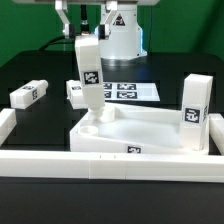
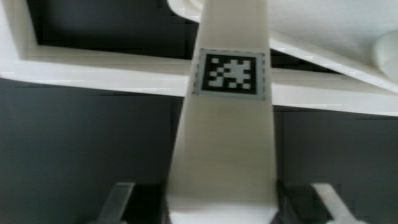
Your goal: Assemble desk
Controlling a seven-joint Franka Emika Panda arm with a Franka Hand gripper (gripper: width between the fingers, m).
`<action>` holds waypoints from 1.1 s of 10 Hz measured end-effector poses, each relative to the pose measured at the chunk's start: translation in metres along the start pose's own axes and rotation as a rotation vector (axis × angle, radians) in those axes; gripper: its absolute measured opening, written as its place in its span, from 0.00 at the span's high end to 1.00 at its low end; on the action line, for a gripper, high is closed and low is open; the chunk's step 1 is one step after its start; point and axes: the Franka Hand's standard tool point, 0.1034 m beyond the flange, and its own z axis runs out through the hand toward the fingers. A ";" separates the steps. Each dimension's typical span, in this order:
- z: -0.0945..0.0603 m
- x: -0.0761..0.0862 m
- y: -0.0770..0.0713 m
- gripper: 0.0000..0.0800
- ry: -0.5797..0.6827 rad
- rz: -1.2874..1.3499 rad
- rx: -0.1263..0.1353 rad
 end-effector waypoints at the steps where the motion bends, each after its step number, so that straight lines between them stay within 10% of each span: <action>1: 0.001 -0.005 0.005 0.64 0.023 -0.009 -0.019; 11: 0.004 -0.012 0.000 0.64 0.015 0.036 -0.008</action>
Offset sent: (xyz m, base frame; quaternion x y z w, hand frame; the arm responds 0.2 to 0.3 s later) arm 0.0000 0.0000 0.0000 0.0000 0.0000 0.0000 1.0000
